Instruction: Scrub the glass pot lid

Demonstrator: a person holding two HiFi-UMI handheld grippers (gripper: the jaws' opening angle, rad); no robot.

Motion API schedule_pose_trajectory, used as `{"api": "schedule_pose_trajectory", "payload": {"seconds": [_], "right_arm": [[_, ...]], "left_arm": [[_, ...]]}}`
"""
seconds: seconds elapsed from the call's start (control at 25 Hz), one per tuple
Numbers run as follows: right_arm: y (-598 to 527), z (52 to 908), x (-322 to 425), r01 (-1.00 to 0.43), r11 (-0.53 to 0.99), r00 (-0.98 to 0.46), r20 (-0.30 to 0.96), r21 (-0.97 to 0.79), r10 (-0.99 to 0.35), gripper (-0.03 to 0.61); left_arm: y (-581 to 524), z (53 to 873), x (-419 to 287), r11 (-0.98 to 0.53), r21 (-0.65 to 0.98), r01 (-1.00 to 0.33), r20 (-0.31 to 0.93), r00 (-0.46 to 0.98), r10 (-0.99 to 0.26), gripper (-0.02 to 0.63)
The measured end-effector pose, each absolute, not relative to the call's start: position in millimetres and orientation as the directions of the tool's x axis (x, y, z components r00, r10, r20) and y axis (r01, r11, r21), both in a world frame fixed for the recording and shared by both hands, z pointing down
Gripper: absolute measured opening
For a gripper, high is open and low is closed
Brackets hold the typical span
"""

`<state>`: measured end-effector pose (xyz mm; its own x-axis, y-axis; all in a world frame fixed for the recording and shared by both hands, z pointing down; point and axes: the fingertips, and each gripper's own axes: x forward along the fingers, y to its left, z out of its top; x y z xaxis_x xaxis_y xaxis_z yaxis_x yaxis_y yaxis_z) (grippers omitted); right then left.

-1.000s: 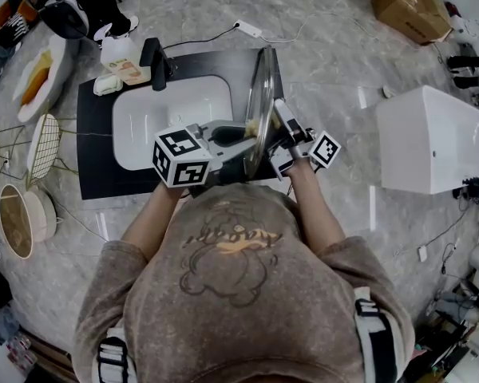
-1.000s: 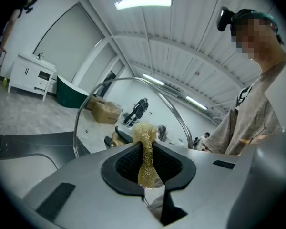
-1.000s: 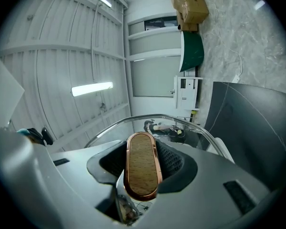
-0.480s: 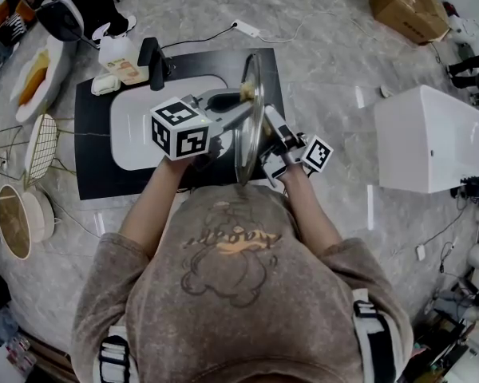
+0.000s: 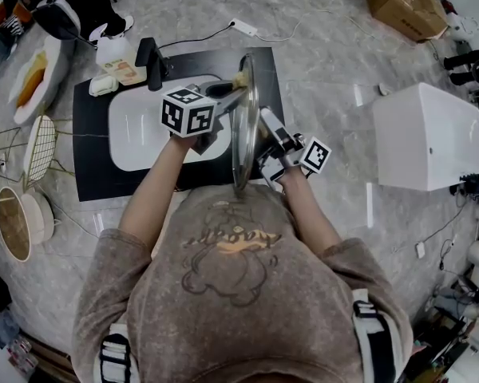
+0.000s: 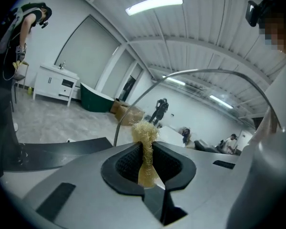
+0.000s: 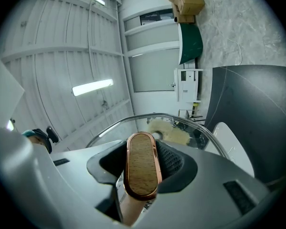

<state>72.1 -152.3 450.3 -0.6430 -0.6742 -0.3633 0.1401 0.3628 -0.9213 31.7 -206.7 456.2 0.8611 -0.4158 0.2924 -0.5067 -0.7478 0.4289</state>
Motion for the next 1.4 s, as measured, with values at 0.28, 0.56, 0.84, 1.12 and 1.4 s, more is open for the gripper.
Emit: {"api": "schedule_pose_trajectory", "payload": {"seconds": [0.28,0.56,0.84,1.12,1.4], "right_arm": [[-153,445,75,0.146,0.377,-0.635,-0.378,-0.915,-0.674,0.176],[-161,443,80,0.134,0.383,-0.629,-0.377,-0.914,-0.680,0.176],[-169,442,87,0.127,0.392,-0.611,-0.383,-0.911,-0.692,0.176],[-176,446,96,0.108,0.386,-0.594,-0.371,-0.916,-0.714,0.176],[-175,450,95,0.118,0.373,-0.599,-0.366,-0.920,-0.712,0.176]], "left_arm": [[-192,498,32,-0.725,0.460,-0.513,0.373,0.852,-0.367,0.063],[-157,515,39,-0.729,0.498,-0.470,0.408,0.869,-0.281,0.063],[-126,495,46,-0.750,0.539,-0.383,0.371,0.908,-0.196,0.063],[-97,462,52,-0.775,0.562,-0.290,0.310,0.942,-0.127,0.063],[-100,409,54,-0.812,0.543,-0.216,0.223,0.969,-0.109,0.063]]}}
